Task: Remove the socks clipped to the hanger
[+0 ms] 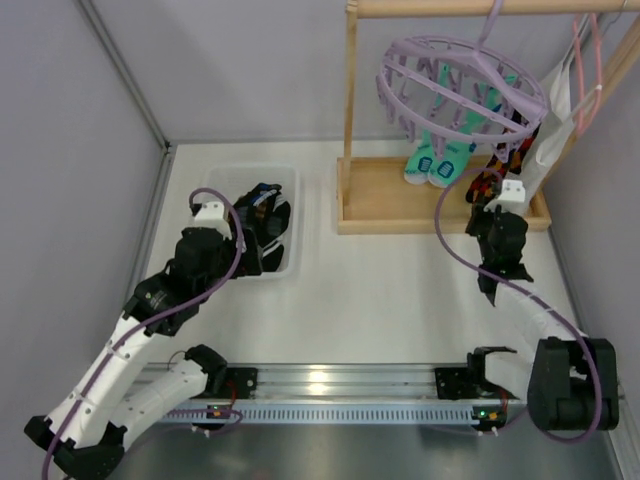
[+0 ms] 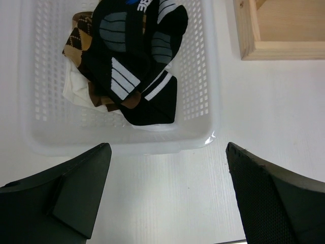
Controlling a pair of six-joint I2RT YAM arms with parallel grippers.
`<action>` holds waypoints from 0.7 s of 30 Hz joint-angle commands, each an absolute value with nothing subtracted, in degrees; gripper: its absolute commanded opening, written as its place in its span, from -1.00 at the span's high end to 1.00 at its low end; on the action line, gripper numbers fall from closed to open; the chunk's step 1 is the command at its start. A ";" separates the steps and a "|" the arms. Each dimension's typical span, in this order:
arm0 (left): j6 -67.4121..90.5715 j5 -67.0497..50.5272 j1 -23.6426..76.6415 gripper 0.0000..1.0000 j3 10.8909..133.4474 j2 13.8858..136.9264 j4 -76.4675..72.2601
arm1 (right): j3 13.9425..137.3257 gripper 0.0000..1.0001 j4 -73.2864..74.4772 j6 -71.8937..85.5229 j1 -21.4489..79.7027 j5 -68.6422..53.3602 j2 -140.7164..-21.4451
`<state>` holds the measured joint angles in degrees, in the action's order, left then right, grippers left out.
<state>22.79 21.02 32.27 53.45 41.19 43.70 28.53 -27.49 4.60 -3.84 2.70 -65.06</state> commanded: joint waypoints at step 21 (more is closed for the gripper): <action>17.85 28.65 59.32 -0.97 117.75 86.99 41.22 | 29.44 1.00 -32.43 9.40 49.57 45.70 -59.85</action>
<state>20.71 22.68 56.07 111.94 81.67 41.78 25.89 -29.34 7.73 47.29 40.95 -58.37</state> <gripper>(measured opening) 0.984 0.014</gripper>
